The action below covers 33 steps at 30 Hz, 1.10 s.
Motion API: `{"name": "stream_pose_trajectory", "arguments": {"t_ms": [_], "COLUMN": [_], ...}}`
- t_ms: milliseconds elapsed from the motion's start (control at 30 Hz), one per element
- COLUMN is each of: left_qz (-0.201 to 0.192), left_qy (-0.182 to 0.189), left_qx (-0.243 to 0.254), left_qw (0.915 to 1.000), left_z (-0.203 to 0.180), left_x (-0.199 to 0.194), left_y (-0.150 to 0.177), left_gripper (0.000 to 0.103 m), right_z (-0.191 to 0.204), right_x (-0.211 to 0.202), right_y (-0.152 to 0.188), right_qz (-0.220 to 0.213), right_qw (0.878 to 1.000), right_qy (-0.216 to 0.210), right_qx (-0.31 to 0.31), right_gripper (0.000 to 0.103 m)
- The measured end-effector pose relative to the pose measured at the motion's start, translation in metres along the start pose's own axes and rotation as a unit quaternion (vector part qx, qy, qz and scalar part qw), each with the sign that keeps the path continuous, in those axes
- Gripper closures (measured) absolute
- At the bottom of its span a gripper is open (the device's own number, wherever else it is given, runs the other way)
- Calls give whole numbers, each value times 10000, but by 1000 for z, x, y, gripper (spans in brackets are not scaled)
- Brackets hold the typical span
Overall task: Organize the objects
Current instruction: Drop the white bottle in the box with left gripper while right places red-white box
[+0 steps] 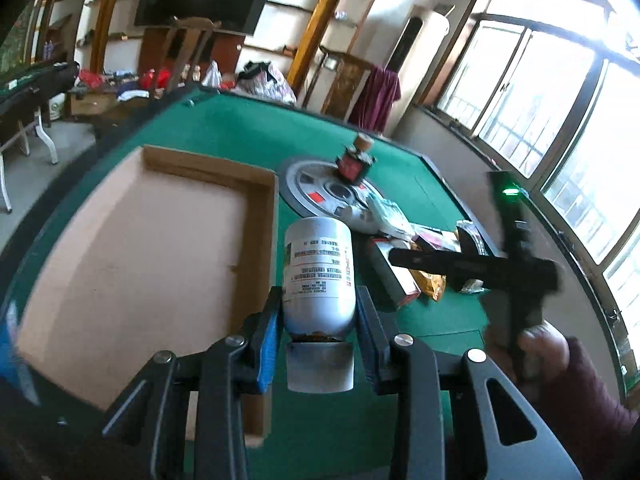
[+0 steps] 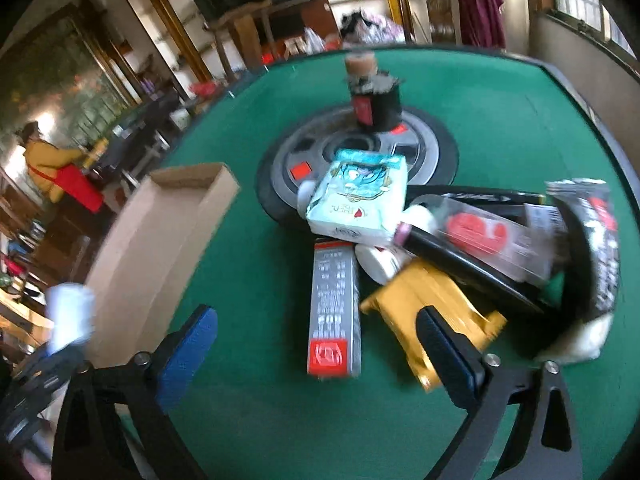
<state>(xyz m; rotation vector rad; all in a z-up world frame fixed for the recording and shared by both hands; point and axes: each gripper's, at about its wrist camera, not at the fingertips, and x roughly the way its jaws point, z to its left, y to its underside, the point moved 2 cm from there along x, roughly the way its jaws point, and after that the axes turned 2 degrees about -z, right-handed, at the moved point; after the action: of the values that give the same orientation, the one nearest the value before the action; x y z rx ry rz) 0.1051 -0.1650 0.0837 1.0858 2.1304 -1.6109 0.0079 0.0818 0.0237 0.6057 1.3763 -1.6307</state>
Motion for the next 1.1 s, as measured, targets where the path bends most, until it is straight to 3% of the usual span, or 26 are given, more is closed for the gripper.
{"name": "stream_pose_trajectory", "arguments": {"t_ms": [33,133,200,300,333,367,500,633,767,933,1033,1100], "left_qz": [-40,-159,-180,-145,-136,-120,-90,-13,-11,-127,-73,54], "left_qy": [-15,-60,-40,8,22,35,63,121,289,649,436,247], "left_qx": [8,74,21,-111,-142,-169,-214,-239,-307,-281,-61,78], "left_qw": [10000,9998,9998,9998,9998,9998,9997,9996,9991,9974,9990,9996], "left_z": [4,14,20,27,28,29,30,27,29,30,31,35], "left_x": [-5,-16,-18,-14,-15,-14,-14,-11,-24,-58,-64,-49], "left_y": [1,3,5,9,12,14,20,23,11,-35,-74,-102], "left_gripper": [70,70,70,70,70,70,70,70,70,70,70,70], "right_z": [1,14,20,27,29,31,36,30,30,58,84,99], "right_x": [7,19,22,28,30,32,41,42,23,-42,-57,-49], "right_y": [0,-4,-2,-4,-3,-1,7,4,6,-21,-51,-69], "right_qz": [92,73,88,164,284,424,547,407,360,-100,-84,23], "right_qw": [9999,9976,9965,9927,9936,9949,9919,9944,9987,9956,9868,9845], "right_qy": [47,617,735,1030,905,709,869,870,338,-929,-1617,-1748], "right_qx": [-9,-297,-390,-614,-606,-580,-745,-443,-129,-6,60,148], "right_gripper": [16,19,28,44,60,68,68,72,73,73,73,73]}}
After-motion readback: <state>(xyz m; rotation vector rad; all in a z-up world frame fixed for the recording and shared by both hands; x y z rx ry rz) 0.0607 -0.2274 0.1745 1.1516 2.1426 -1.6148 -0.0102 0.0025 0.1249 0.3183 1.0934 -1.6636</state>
